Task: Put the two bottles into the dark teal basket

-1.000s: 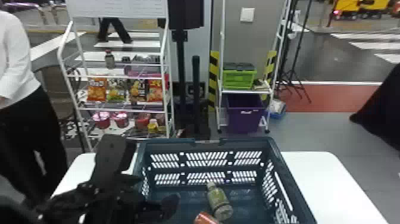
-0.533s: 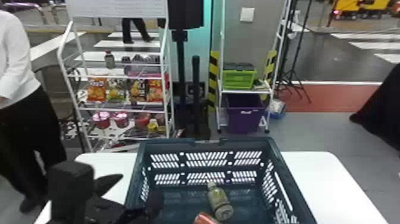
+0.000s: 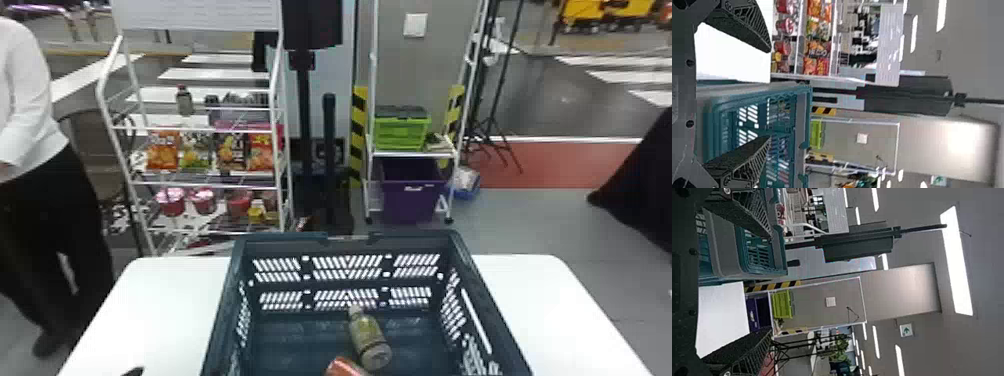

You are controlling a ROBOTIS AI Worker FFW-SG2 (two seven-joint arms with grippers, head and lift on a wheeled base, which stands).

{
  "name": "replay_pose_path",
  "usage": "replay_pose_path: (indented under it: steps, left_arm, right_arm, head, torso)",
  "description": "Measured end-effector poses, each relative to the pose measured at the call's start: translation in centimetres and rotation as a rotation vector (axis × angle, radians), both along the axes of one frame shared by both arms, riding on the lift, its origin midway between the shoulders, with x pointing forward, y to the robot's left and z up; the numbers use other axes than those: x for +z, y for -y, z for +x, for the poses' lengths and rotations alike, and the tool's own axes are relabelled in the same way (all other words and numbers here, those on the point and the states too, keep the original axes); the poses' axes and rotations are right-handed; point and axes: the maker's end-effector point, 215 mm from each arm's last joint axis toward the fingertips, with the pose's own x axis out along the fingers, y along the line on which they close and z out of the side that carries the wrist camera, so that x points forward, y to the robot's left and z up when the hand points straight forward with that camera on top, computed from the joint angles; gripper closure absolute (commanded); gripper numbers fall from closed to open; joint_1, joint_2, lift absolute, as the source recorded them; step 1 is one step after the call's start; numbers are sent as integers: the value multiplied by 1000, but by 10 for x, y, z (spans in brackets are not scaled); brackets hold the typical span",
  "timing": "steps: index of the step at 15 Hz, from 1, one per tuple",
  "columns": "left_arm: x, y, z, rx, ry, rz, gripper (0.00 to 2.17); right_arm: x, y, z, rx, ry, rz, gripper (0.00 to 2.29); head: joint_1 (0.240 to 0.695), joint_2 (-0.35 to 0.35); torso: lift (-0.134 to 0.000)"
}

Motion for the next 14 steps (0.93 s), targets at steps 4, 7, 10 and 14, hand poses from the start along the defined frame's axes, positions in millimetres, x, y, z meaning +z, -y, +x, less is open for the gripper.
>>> replay_pose_path:
  steps: [4,7,10,14]
  left_arm:
    - [-12,-1,-51,47,85,-47,100]
    - [-28,5,-65,56,59,-31,97]
    - [-33,15,-71,50,43,-23,90]
    - [-35,20,-73,41,39,-23,90]
  right_arm:
    - [-2,-14,1,28,-11,-22,36]
    - [-8,-26,-1,49,-28,-32,36]
    - [-22,-39,2,86,-82,-55,36]
    - [-44,-49,5,126,-158,-83,36]
  head:
    - [499,0]
    - [499,0]
    - [499,0]
    - [499,0]
  torso:
    - [0]
    - [0]
    - [0]
    - [0]
